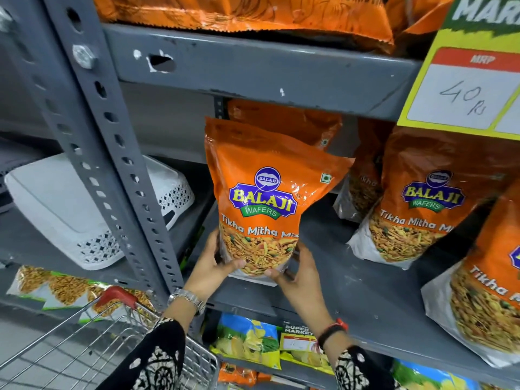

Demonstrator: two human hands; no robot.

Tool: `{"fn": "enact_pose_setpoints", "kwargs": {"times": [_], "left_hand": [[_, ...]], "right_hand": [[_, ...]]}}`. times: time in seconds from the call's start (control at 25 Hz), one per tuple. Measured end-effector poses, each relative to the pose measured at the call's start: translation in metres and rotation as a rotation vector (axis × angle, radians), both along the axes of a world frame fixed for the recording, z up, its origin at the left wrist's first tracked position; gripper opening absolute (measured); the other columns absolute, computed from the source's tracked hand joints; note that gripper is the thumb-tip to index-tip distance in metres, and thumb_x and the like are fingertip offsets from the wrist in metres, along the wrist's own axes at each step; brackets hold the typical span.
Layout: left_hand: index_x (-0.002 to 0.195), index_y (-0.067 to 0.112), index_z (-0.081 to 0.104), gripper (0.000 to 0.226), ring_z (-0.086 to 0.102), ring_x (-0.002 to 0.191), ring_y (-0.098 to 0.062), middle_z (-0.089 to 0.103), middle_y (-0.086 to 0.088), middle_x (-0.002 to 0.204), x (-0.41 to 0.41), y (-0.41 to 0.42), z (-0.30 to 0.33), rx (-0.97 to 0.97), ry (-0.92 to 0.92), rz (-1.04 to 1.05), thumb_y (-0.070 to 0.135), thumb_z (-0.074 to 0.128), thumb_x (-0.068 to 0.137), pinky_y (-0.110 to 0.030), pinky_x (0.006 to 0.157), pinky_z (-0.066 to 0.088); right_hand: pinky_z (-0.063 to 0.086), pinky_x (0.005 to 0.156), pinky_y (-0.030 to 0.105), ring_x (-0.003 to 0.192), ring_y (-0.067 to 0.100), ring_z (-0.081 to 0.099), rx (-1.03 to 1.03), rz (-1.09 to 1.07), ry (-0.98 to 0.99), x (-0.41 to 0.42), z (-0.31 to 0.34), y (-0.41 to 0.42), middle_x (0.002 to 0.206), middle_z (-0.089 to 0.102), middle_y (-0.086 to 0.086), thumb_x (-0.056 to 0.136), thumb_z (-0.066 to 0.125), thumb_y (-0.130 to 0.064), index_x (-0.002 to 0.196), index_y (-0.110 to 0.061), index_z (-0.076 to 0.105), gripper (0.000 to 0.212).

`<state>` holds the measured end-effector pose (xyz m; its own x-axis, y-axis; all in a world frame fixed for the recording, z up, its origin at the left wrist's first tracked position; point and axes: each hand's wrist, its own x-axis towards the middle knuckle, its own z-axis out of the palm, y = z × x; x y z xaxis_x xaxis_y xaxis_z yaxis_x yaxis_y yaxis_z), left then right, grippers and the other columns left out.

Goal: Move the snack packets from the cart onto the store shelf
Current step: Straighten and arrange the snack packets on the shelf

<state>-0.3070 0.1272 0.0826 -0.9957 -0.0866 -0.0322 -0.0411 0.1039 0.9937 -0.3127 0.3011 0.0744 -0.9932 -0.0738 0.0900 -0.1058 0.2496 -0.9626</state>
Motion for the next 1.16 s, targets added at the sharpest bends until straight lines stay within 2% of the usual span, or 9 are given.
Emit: {"fn": "enact_pose_setpoints", "kwargs": {"times": [0.2, 0.36, 0.48, 0.6, 0.72, 0.88, 0.96, 1.04, 1.16], "left_hand": [[0.134, 0.03, 0.02, 0.078, 0.03, 0.121, -0.005, 0.036, 0.012, 0.126, 0.003, 0.003, 0.005, -0.014, 0.027, 0.009, -0.001, 0.063, 0.075, -0.032, 0.103, 0.027], [0.14, 0.023, 0.008, 0.088, 0.018, 0.131, -0.007, 0.02, 0.001, 0.149, 0.02, 0.02, 0.001, -0.001, 0.062, 0.188, -0.001, 0.063, 0.075, -0.037, 0.112, 0.018], [0.131, 0.018, 0.031, 0.074, 0.031, 0.128, -0.022, 0.033, -0.002, 0.134, 0.043, 0.05, -0.001, -0.092, 0.213, 0.422, 0.017, 0.072, 0.07, -0.048, 0.108, 0.032], [0.109, 0.029, 0.048, 0.05, 0.044, 0.109, -0.009, 0.042, 0.017, 0.108, 0.057, 0.107, 0.013, -0.182, 0.375, 0.364, 0.042, 0.06, 0.062, -0.027, 0.095, 0.04], [0.106, 0.039, 0.042, 0.046, 0.043, 0.102, 0.011, 0.042, 0.021, 0.108, 0.042, 0.167, 0.032, -0.192, 0.418, 0.131, 0.037, 0.065, 0.066, -0.006, 0.088, 0.038], [0.13, 0.018, 0.035, 0.066, 0.036, 0.125, -0.02, 0.04, -0.005, 0.131, -0.01, 0.21, 0.036, -0.215, 0.228, -0.037, 0.017, 0.069, 0.073, -0.042, 0.108, 0.035], [0.135, 0.013, 0.026, 0.076, 0.03, 0.132, -0.025, 0.032, -0.01, 0.143, -0.034, 0.224, 0.039, -0.207, 0.117, -0.075, 0.018, 0.07, 0.073, -0.044, 0.111, 0.029], [0.136, 0.012, 0.023, 0.083, 0.029, 0.134, -0.024, 0.03, -0.011, 0.145, -0.054, 0.237, 0.037, -0.163, 0.062, -0.112, 0.019, 0.072, 0.07, -0.041, 0.112, 0.027], [0.132, 0.017, 0.031, 0.091, 0.038, 0.129, -0.024, 0.041, -0.01, 0.139, -0.072, 0.25, 0.031, -0.102, 0.038, -0.138, 0.034, 0.077, 0.055, -0.046, 0.111, 0.032]], "right_hand": [[0.043, 0.076, 0.007, 0.111, 0.007, 0.044, 0.004, -0.007, 0.002, -0.002, -0.002, -0.002, 0.121, 0.043, -0.002, 0.067, 0.075, -0.012, 0.125, -0.02, 0.037, 0.069], [0.041, 0.1, 0.032, 0.12, 0.009, 0.039, 0.001, -0.051, 0.003, 0.007, 0.002, 0.032, 0.127, 0.039, -0.007, 0.07, 0.073, -0.015, 0.132, -0.018, 0.032, 0.075], [0.035, 0.107, 0.041, 0.121, 0.014, 0.042, -0.046, -0.231, 0.072, 0.02, 0.01, 0.086, 0.128, 0.044, -0.002, 0.078, 0.065, -0.014, 0.128, -0.015, 0.037, 0.057], [0.029, 0.107, 0.032, 0.13, 0.021, 0.036, -0.046, -0.348, 0.119, 0.031, 0.022, 0.127, 0.138, 0.041, 0.007, 0.084, 0.055, -0.029, 0.129, -0.012, 0.036, 0.052], [0.019, 0.111, 0.031, 0.137, 0.017, 0.021, 0.014, -0.371, 0.185, 0.028, 0.034, 0.152, 0.148, 0.025, 0.005, 0.079, 0.037, -0.057, 0.137, -0.014, 0.024, 0.073], [0.002, 0.115, 0.032, 0.138, 0.006, 0.0, 0.007, -0.47, 0.198, 0.002, 0.033, 0.164, 0.151, 0.005, -0.004, 0.062, 0.017, -0.086, 0.141, -0.019, 0.005, 0.104], [-0.003, 0.113, 0.028, 0.135, 0.002, -0.005, -0.065, -0.53, 0.156, -0.011, 0.034, 0.166, 0.148, 0.0, -0.009, 0.058, 0.013, -0.088, 0.14, -0.021, -0.004, 0.108], [-0.002, 0.111, 0.027, 0.135, 0.004, -0.003, -0.161, -0.578, 0.079, -0.022, 0.036, 0.168, 0.146, 0.002, -0.01, 0.073, 0.019, -0.076, 0.14, -0.02, -0.005, 0.091], [0.006, 0.114, 0.035, 0.137, 0.012, 0.006, -0.312, -0.666, 0.013, -0.039, 0.031, 0.175, 0.149, 0.008, -0.004, 0.095, 0.026, -0.033, 0.14, -0.02, 0.002, 0.053]]}}
